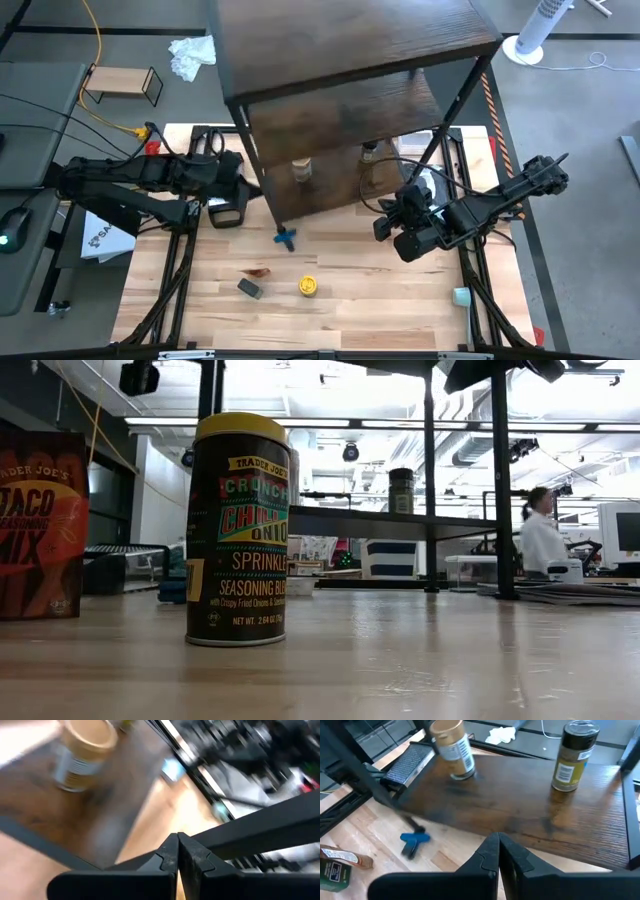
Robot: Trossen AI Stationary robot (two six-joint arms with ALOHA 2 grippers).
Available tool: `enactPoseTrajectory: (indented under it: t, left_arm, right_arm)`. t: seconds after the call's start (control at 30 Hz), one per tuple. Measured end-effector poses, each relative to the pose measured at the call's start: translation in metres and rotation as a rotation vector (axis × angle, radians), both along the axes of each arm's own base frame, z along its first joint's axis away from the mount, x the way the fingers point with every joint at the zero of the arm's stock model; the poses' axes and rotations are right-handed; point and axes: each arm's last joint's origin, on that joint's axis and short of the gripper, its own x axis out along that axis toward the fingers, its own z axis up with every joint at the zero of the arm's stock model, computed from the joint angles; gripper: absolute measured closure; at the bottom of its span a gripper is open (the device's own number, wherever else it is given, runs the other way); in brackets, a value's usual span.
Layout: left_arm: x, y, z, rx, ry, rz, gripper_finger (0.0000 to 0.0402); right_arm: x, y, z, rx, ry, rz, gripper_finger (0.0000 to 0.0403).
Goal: Shelf spices
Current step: Adjust the shelf, then remove the black seasoning bottle from the shelf
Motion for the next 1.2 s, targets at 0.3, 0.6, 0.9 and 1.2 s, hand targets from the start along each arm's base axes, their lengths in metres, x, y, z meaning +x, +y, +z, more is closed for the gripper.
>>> enactPoseTrajectory:
  t: [0.3, 0.6, 0.9, 1.2]
  left_arm:
    - [0.012, -0.024, 0.003, -0.086, -0.06, -0.238, 0.0401]
    - [0.013, -0.042, 0.009, -0.168, -0.123, -0.474, 0.0401]
    - [-0.005, -0.034, 0.021, -0.122, -0.199, -0.429, 0.0401]
    - [-0.025, -0.026, 0.028, -0.001, -0.248, -0.43, 0.0401]
  right_arm:
    - [0.004, -0.001, 0.003, -0.019, -0.04, -0.008, 0.0403]
    - [0.029, -0.012, 0.018, -0.125, -0.123, 0.055, 0.0399]
    - [0.039, -0.032, 0.019, -0.142, -0.03, 0.158, 0.0262]
    - [0.041, -0.03, 0.0, -0.003, 0.023, 0.1, 0.0101]
